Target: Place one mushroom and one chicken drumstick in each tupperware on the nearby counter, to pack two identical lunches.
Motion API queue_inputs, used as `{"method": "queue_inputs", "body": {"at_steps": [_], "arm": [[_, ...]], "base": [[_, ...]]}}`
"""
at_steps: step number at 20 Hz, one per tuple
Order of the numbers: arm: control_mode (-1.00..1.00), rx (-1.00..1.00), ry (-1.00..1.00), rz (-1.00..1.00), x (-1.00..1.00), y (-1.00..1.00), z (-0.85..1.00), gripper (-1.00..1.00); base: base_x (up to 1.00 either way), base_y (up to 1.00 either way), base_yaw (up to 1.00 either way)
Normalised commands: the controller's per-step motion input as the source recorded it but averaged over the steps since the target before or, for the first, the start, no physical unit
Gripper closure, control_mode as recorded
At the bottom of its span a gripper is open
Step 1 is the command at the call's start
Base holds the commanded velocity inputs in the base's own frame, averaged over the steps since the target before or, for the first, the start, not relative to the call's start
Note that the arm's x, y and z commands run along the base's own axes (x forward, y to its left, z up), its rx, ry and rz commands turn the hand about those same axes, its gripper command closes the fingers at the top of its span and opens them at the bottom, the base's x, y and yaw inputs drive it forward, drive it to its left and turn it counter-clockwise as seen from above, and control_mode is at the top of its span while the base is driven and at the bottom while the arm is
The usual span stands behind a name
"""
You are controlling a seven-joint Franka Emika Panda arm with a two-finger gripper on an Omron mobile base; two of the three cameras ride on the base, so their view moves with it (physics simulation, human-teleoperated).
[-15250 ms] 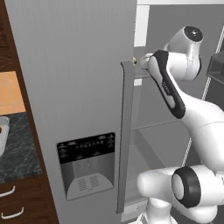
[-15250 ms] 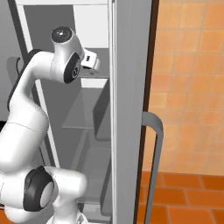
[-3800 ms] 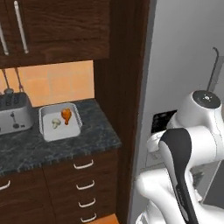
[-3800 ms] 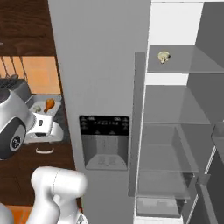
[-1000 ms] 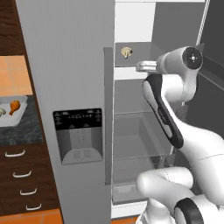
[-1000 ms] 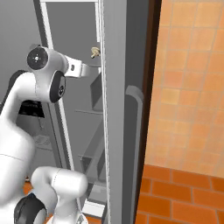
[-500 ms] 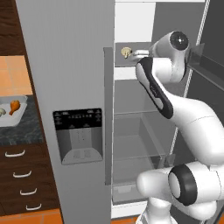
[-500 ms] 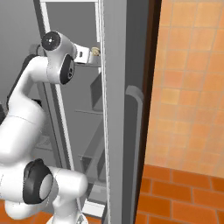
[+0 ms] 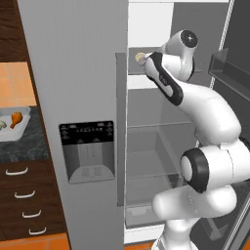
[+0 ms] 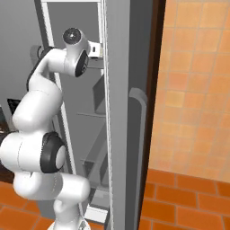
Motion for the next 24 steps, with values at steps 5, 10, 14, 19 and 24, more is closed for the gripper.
{"method": "queue_inputs", "body": {"at_steps": [5,10,14,19,24], "arm": [[-1.0,-0.05,0.1,0.0,0.66,0.0,-0.08,-1.0],[-1.0,-0.05,0.01,0.0,0.54,0.0,-0.05,-1.0],[-1.0,-0.05,0.0,0.0,0.45,0.0,-0.14,-1.0],[-1.0,-0.05,0.01,0.0,0.44,0.01,-0.11,-1.0],[-1.0,-0.05,0.02,0.0,0.39,0.04,-0.09,-1.0]], "base": [[0.0,0.0,0.0],[0.0,0.0,0.0],[0.0,0.0,0.0],[0.0,0.0,0.0],[0.0,0.0,0.0]]}}
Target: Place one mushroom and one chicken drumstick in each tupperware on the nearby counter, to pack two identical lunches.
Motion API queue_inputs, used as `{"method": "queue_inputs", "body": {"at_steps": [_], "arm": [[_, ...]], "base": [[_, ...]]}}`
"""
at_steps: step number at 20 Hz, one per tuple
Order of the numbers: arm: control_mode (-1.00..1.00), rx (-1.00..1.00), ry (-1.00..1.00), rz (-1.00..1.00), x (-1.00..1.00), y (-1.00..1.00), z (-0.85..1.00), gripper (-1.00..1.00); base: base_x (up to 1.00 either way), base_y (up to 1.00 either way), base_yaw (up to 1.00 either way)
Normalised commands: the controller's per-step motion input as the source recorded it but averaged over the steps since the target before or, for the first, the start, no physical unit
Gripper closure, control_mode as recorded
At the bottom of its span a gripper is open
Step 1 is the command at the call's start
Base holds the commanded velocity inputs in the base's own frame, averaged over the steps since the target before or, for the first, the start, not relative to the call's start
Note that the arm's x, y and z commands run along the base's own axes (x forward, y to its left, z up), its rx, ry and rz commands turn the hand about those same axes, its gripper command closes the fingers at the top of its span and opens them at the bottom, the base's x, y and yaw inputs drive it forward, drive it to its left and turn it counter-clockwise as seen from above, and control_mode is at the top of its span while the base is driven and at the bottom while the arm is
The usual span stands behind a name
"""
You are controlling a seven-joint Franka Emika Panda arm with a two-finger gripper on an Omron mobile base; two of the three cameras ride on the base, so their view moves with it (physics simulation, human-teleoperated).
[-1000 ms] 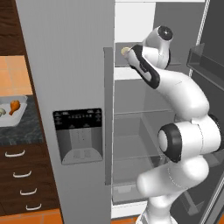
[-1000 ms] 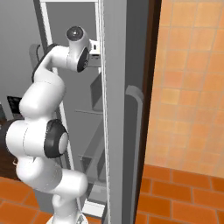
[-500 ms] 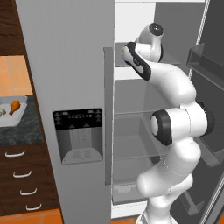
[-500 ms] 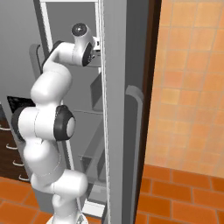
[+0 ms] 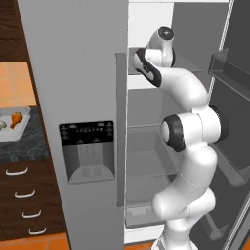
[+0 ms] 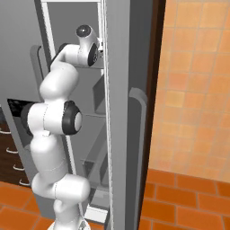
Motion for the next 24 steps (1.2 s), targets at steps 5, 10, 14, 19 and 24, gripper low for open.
{"method": "queue_inputs", "body": {"at_steps": [5,10,14,19,24], "arm": [[-1.0,-0.01,0.06,0.0,0.38,0.11,-0.01,-1.0],[-1.0,0.0,0.08,0.0,0.48,0.02,-0.01,-1.0],[-1.0,0.0,0.03,0.0,0.66,0.0,-0.11,-1.0],[-1.0,-0.01,0.05,0.0,0.41,0.0,-0.26,-1.0],[-1.0,-0.02,0.07,0.0,0.04,0.0,-0.34,1.0]], "base": [[0.0,0.0,0.0],[0.0,0.0,0.0],[0.0,0.0,0.0],[0.0,0.0,0.0],[0.0,0.0,0.0]]}}
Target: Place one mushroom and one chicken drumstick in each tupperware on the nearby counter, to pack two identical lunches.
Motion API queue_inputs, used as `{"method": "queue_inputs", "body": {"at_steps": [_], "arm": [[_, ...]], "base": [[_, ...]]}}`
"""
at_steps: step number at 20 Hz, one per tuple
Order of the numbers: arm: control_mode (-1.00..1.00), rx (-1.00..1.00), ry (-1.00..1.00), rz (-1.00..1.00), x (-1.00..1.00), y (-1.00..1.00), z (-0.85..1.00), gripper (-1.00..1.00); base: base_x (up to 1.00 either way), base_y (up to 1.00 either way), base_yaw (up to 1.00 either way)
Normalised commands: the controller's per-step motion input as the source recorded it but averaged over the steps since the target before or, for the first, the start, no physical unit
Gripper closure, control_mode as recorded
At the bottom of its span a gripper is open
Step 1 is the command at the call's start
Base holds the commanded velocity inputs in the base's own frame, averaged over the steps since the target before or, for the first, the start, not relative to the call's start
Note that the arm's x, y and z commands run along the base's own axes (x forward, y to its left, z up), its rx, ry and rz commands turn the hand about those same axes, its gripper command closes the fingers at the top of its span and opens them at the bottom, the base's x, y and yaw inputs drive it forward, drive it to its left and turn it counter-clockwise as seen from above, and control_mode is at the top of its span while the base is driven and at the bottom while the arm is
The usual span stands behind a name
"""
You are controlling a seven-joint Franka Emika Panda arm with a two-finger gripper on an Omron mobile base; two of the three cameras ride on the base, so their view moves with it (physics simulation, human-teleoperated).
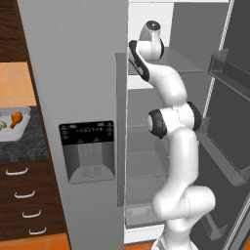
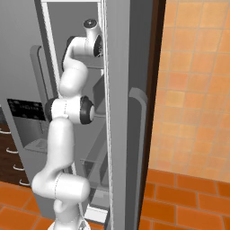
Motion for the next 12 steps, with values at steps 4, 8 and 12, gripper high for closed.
{"method": "queue_inputs", "body": {"at_steps": [4,8,12], "arm": [[-1.0,0.0,0.0,0.0,0.01,0.0,-0.15,1.0],[-1.0,0.0,-0.04,0.0,-0.12,0.0,-0.29,1.0],[-1.0,-0.01,-0.19,0.0,-0.74,0.0,-0.11,1.0]], "base": [[0.0,0.0,0.0],[0.0,0.0,0.0],[0.0,0.0,0.0]]}}
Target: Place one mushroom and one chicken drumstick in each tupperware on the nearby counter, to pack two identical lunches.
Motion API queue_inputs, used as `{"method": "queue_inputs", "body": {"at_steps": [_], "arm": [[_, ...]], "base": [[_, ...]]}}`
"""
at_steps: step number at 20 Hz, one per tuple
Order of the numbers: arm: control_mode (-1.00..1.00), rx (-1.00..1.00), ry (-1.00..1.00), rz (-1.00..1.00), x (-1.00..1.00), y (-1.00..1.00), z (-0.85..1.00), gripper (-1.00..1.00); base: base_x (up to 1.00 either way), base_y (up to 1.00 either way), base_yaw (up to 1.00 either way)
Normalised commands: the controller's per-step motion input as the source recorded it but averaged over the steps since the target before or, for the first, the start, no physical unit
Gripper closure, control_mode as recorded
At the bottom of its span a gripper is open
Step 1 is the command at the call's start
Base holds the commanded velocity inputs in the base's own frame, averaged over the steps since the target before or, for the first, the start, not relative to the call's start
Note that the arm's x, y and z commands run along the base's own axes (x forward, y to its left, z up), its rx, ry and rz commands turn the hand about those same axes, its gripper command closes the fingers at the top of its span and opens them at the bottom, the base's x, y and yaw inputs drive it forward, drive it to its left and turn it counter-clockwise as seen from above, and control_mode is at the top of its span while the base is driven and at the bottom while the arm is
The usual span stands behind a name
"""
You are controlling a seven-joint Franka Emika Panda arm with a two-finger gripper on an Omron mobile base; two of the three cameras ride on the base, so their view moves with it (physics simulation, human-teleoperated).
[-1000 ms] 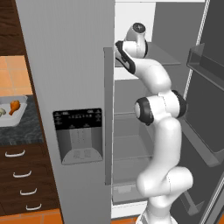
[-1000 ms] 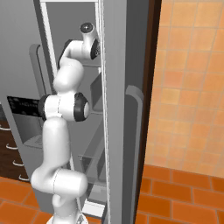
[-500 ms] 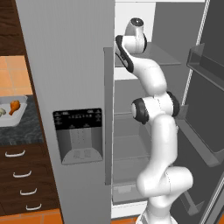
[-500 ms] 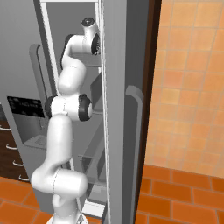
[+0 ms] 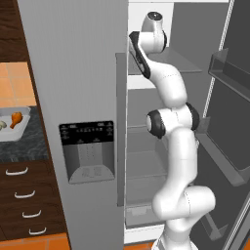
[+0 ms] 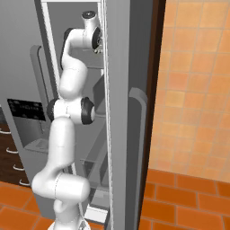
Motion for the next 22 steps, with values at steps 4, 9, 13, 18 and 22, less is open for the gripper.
{"method": "queue_inputs", "body": {"at_steps": [4,9,13,18,22], "arm": [[-1.0,-0.06,-0.23,0.0,-0.84,-0.07,-0.49,1.0],[-1.0,-0.2,-0.27,0.01,-0.03,-0.38,-1.0,1.0],[-1.0,-0.24,-0.34,0.02,0.01,-0.36,-1.0,1.0],[-1.0,-0.16,-0.49,0.08,-0.69,-0.03,-0.83,1.0],[-1.0,0.03,-0.13,0.0,-1.0,-0.01,0.04,1.0]], "base": [[0.0,0.0,0.0],[0.0,0.0,0.0],[0.0,0.0,0.0],[0.0,0.0,0.0],[0.0,0.0,0.0]]}}
